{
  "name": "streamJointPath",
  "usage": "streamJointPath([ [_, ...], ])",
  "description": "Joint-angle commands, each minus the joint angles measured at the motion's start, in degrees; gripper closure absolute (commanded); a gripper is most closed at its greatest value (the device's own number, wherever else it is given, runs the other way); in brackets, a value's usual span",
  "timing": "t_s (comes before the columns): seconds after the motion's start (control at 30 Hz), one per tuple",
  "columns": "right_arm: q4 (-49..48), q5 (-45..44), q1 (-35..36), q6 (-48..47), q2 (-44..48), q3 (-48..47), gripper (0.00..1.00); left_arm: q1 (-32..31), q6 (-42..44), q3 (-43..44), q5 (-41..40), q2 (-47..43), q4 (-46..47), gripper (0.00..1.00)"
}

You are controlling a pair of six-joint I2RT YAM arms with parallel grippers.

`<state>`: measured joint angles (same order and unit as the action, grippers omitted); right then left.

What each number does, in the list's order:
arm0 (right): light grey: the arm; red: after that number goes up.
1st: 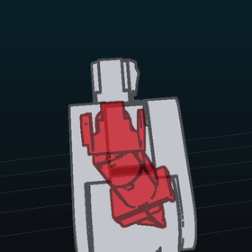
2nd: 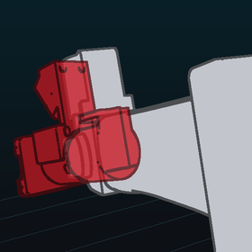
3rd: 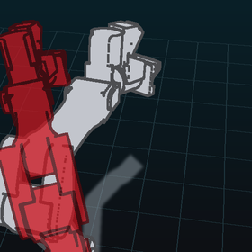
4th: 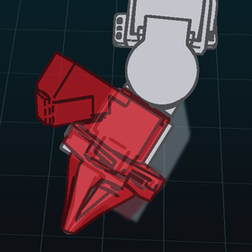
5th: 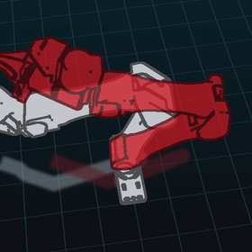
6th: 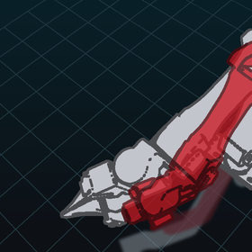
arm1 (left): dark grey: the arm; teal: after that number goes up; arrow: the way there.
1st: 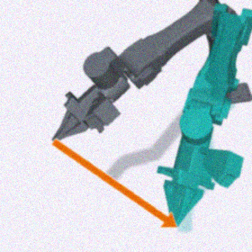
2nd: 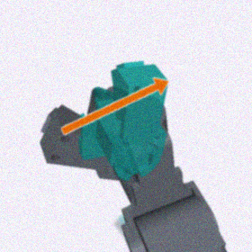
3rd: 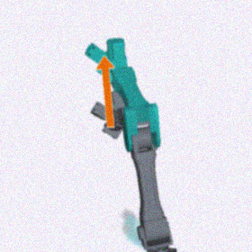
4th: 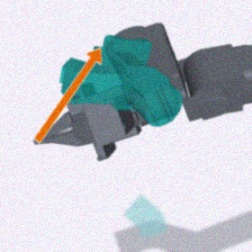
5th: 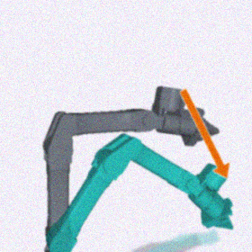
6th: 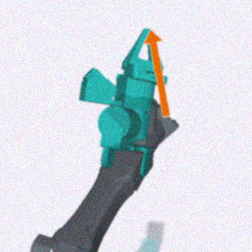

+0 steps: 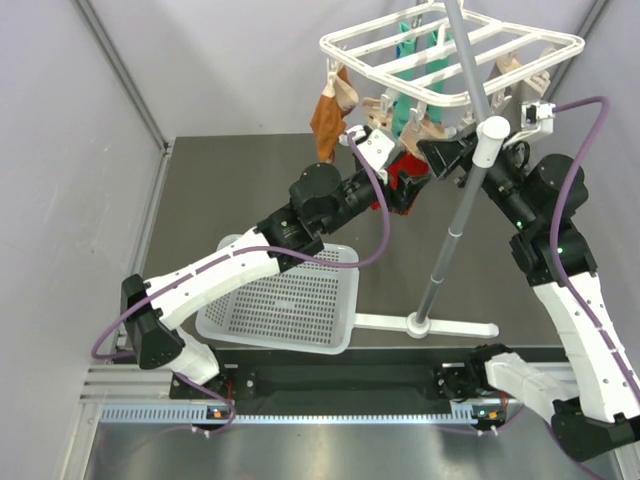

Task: Clip the socks to the hanger
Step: Clamp the sock onto the hanger, then reset both arms

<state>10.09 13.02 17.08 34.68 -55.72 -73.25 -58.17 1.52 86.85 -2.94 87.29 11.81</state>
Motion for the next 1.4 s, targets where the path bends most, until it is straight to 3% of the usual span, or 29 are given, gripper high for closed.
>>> streamJointPath([
  [0.0,3.4,-4.9,0.4,-4.1,2.9,-2.1,0.06,-0.2,-1.3,2.3,-3.6,-0.4,-1.7,0.29],
  [0.07,5.5,-6.0,0.4,-5.1,3.9,-2.2,0.0,0.0,-1.3,2.0,-5.6,-1.1,-2.7,0.27],
  [0.27,11.7,-9.5,0.4,-10.8,6.6,-2.3,0.0,0.3,-1.3,-2.0,-7.9,-6.3,-4.3,0.26],
  [0.57,20.4,-29.2,0.5,-20.5,10.8,0.7,0.0,1.9,-3.5,-13.5,-17.0,-17.0,-7.1,0.26],
  [0.73,24.5,-32.7,0.5,-21.8,12.0,5.1,0.0,5.1,-8.4,-18.7,-17.1,-21.6,-10.9,0.26],
  [0.93,25.1,-32.1,0.4,-13.3,14.1,14.8,0.0,11.0,-20.0,-28.6,-11.8,-27.2,-17.1,0.26],
  [1.07,19.7,-30.1,0.4,-6.1,17.5,23.1,0.0,17.8,-30.8,-39.8,-1.9,-32.7,-18.4,0.23],
  [1.2,15.7,-29.9,0.4,-2.1,19.9,30.9,0.0,25.4,-36.1,-47.9,4.3,-41.4,-19.6,0.19],
  [1.37,14.3,-27.4,0.4,-0.2,20.0,35.5,0.0,28.6,-40.9,-54.7,8.8,-47.6,-21.7,0.18],
])
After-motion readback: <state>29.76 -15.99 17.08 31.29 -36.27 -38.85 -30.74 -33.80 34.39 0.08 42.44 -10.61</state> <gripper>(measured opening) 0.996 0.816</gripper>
